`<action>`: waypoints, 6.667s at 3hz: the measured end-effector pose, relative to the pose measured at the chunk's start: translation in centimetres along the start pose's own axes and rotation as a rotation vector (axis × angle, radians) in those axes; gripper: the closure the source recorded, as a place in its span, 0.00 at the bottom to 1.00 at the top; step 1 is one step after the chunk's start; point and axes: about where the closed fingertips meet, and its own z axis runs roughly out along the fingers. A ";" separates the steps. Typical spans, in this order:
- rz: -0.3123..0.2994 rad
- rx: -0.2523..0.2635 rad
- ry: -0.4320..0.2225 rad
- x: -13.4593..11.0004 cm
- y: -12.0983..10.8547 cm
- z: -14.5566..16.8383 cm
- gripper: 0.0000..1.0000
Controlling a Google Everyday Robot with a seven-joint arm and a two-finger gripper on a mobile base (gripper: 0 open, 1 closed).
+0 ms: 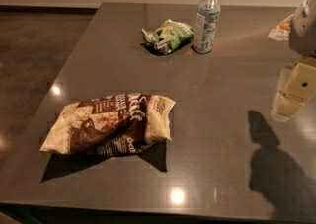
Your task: Pick brown chip bag
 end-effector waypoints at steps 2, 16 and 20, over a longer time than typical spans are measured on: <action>-0.018 -0.004 0.012 -0.9 0.0 -0.1 0.00; -0.604 -0.296 -0.159 -23.8 5.7 10.1 1.00; -0.962 -0.128 -0.380 -25.0 0.3 0.7 1.00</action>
Offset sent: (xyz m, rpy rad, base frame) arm 0.0029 0.0132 -0.0017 -0.0288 0.0360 0.0289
